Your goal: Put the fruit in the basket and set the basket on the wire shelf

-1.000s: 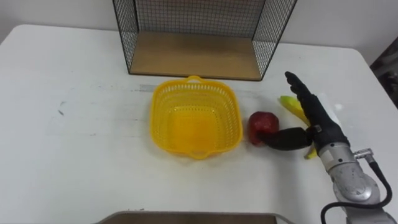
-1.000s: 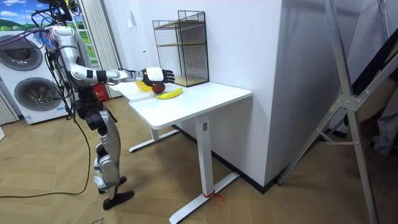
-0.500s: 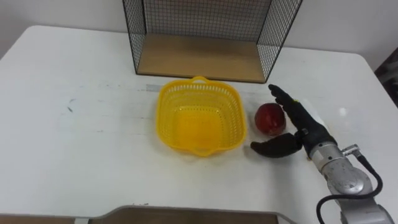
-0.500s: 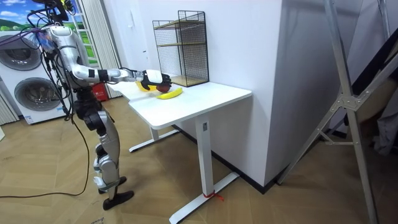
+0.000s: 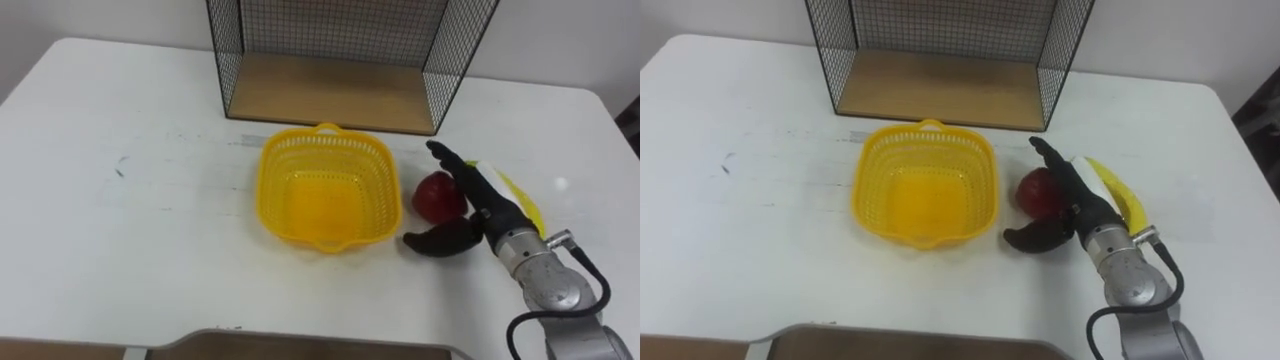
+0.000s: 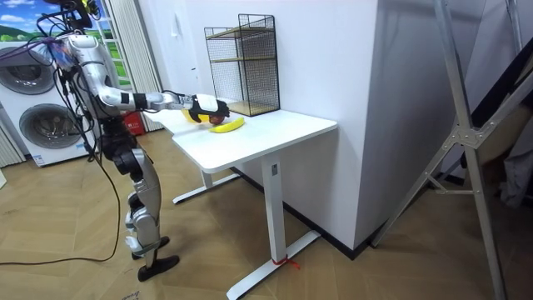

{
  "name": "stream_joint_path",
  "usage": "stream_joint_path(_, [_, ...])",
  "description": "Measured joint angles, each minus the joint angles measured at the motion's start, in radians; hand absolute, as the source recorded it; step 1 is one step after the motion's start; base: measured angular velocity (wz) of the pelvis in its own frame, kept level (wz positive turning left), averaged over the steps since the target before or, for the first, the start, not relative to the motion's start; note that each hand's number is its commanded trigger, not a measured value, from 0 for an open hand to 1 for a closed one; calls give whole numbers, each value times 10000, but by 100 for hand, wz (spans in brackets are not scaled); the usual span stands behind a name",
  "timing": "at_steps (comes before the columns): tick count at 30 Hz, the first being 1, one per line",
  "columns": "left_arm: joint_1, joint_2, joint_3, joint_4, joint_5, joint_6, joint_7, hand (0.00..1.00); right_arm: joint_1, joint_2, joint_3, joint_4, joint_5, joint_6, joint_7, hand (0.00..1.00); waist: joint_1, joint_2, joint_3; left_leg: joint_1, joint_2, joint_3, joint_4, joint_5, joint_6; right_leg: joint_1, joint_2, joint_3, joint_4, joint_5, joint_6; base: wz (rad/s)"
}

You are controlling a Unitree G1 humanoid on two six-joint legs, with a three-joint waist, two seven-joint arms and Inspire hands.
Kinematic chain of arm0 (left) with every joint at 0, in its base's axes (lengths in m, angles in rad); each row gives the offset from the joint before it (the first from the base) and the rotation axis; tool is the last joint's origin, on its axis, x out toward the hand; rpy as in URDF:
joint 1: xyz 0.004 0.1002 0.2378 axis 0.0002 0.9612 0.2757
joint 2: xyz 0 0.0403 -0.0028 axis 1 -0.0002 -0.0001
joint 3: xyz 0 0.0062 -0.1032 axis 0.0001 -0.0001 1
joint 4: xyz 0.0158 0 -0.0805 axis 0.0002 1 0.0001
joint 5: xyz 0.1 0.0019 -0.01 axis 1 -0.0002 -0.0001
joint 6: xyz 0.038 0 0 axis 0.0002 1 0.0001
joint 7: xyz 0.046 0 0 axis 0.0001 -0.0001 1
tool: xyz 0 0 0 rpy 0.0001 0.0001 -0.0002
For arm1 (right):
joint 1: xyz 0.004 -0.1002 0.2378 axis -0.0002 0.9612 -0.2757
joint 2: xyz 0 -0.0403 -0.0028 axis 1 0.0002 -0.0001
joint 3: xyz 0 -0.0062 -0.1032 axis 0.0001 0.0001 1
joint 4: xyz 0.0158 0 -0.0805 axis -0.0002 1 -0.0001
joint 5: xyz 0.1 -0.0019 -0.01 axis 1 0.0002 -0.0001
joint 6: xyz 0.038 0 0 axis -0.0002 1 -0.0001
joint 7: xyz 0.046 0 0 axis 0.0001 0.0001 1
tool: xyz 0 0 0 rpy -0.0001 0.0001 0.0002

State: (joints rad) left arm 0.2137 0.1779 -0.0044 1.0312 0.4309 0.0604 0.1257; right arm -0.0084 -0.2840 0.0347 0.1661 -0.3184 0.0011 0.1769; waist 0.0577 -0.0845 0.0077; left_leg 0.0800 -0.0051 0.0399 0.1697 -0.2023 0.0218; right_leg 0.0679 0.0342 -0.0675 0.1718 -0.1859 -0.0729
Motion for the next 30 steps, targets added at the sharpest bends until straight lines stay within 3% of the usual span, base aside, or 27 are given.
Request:
stream_joint_path(4, [-28,1,-6,4,2,-3,0,0,0,3,42,180,-70,-1,0,0,12,-69,-41,22,1,0,23,0,0,28,2,7,2,3,-5,0])
stream_joint_path(16, [-101,4,0,107,6,-3,0,0,-2,4,116,296,-595,-1,2,1,45,-27,-10,0,-5,3,109,0,0,34,9,75,-4,14,-4,0])
stream_joint_path(17, [-102,4,0,107,5,-3,0,0,-2,4,119,297,-593,-1,3,52,45,-24,-9,0,-5,3,109,0,0,32,9,75,-4,14,-4,0])
stream_joint_path(18, [-102,4,0,107,5,-3,0,0,-3,4,119,298,-594,-1,4,60,45,-23,-9,0,-5,3,109,0,0,32,9,76,-4,14,-4,0])
stream_joint_path(19, [-104,4,0,110,5,-3,1,0,-6,5,126,336,-595,-5,0,100,46,-21,-8,1,-5,3,111,0,0,33,10,76,-4,15,-5,0])
stream_joint_path(24, [-253,4,-1,395,5,-14,1,0,-74,2,118,673,-591,-32,-3,100,46,-19,-7,4,-5,4,120,0,0,35,13,79,2,16,-7,0])
stream_joint_path(26, [-310,-7,-6,545,3,-10,1,0,-149,36,140,1047,-598,-312,-258,100,47,-21,-6,-4,-9,11,137,-1,0,10,15,90,-20,15,-7,0])
stream_joint_path(30, [-310,-3,-3,561,4,-19,1,0,-554,32,131,1565,-669,-335,-465,100,73,-20,-8,-12,-11,6,145,-1,0,1,15,88,-17,15,-6,0])
